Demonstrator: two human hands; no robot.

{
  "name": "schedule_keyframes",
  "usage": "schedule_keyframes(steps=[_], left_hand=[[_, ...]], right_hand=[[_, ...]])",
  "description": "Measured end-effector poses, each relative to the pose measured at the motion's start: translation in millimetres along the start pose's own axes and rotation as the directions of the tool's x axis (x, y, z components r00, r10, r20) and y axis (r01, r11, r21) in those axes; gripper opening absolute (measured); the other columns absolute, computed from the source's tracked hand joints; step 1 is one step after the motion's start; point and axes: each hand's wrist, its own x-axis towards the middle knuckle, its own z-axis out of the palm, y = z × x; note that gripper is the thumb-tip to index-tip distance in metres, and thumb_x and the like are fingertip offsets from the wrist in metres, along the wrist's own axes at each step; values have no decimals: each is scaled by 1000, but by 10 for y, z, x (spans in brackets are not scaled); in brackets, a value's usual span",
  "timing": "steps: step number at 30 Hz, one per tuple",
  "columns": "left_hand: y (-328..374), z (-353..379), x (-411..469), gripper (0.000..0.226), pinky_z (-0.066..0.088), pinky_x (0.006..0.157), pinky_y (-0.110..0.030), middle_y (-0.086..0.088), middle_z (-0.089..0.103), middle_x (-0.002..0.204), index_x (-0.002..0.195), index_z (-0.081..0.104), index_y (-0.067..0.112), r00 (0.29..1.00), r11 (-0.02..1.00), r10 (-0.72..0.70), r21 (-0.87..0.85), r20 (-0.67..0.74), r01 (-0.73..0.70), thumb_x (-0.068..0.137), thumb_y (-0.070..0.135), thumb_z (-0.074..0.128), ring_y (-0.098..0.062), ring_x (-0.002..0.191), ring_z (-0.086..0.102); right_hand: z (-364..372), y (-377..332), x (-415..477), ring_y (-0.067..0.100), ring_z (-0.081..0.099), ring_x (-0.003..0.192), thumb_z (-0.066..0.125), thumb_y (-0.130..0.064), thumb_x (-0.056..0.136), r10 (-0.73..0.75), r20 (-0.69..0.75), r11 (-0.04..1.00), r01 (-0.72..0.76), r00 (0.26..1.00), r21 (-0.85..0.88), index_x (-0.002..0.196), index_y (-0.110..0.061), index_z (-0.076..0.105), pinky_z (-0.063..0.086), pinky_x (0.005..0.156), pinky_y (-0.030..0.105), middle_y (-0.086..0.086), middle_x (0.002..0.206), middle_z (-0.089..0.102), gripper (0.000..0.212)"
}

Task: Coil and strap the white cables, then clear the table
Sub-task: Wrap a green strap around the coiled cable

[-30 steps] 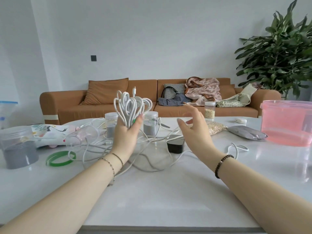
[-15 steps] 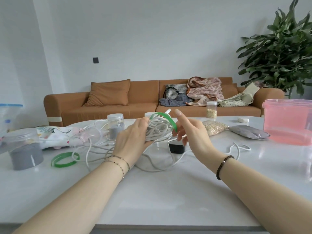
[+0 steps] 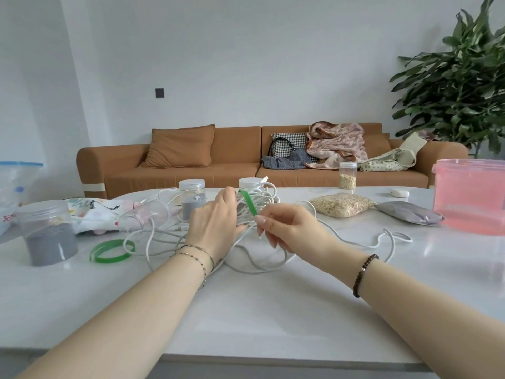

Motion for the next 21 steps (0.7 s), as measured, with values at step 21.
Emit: schedule_keyframes(steps=[21], left_hand=[[-97, 35, 25, 29, 36, 65, -33, -3, 54, 89, 113, 40, 8, 980, 957, -152, -229, 125, 177, 97, 32, 44, -37, 93, 66]], right_hand=[[166, -91, -94, 11, 32, 42, 58, -20, 99, 68, 171, 985, -94, 983, 144, 75, -7, 56, 25, 42, 17, 2, 50, 44, 28]])
